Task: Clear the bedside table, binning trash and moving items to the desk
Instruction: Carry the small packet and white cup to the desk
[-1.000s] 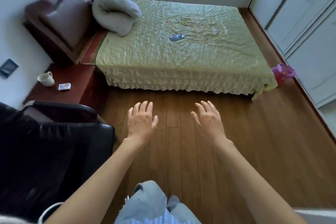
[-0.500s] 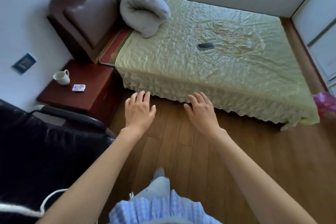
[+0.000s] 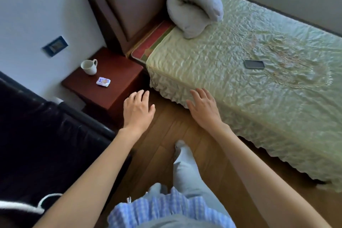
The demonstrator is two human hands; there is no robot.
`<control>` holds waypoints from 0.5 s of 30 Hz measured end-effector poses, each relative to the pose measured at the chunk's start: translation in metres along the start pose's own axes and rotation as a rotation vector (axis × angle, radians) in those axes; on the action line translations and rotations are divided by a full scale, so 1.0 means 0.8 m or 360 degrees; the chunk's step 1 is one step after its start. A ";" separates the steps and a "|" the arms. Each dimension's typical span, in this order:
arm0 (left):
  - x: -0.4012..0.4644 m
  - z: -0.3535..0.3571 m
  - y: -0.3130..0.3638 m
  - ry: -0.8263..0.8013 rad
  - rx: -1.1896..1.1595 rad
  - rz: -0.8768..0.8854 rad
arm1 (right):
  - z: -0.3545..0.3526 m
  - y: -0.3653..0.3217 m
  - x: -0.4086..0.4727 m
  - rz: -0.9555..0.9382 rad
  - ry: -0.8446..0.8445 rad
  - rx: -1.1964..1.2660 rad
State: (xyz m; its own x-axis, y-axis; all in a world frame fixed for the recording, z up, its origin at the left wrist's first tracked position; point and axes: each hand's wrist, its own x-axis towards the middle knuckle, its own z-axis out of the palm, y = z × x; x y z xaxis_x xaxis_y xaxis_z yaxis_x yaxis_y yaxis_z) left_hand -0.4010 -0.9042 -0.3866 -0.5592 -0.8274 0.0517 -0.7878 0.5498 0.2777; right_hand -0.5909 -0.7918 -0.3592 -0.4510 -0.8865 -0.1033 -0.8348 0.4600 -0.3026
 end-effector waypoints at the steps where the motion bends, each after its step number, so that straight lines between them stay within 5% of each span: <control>1: 0.015 0.004 -0.003 -0.0004 0.0005 -0.0041 | -0.001 0.002 0.025 -0.0037 -0.0018 0.0001; 15: 0.208 0.032 -0.037 0.0083 0.0043 -0.0715 | -0.012 -0.012 0.351 -0.0714 -0.0232 -0.0143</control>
State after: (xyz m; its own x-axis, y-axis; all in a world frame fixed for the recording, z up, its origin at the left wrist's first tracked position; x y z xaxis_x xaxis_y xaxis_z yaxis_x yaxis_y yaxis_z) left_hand -0.4773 -1.0553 -0.4106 -0.1471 -0.9889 -0.0194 -0.9563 0.1372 0.2584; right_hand -0.7124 -1.0444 -0.3760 0.0036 -0.9933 -0.1152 -0.9638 0.0273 -0.2652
